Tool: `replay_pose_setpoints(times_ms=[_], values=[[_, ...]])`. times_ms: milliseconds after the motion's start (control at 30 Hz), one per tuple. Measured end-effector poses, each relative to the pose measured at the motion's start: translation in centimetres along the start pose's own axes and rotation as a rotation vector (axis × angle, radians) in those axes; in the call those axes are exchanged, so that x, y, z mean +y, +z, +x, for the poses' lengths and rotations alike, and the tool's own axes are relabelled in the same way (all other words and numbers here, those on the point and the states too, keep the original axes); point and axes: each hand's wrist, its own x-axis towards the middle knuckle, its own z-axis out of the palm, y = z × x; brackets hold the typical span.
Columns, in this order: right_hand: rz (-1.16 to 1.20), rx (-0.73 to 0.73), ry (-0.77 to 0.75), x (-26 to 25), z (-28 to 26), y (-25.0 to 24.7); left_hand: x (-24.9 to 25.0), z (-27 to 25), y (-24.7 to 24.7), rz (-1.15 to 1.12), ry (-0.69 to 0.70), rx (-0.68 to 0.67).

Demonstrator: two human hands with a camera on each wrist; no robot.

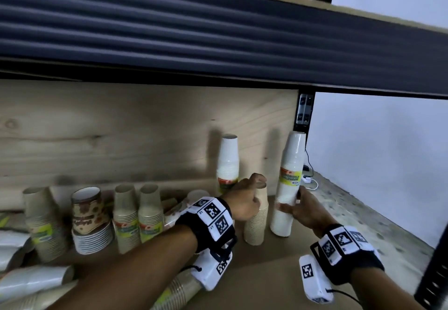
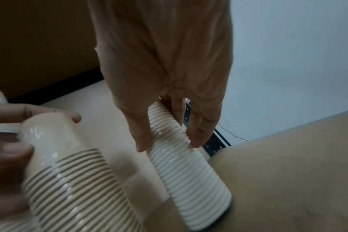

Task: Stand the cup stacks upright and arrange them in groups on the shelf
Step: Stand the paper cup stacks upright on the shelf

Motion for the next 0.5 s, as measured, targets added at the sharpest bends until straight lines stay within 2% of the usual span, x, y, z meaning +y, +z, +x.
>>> replay_pose_setpoints(times_ms=[100,267,500], values=[[-0.021,-0.031,0.0,-0.1,0.6,-0.4,0.0,0.6,0.6,-0.02,-0.016,0.01],[-0.01,-0.055,-0.006,-0.2,0.7,-0.5,0.5,0.8,1.8,-0.041,-0.024,0.152],[-0.024,-0.114,-0.094,0.3,0.0,-1.1,1.5,0.9,1.2,-0.07,-0.033,0.13]])
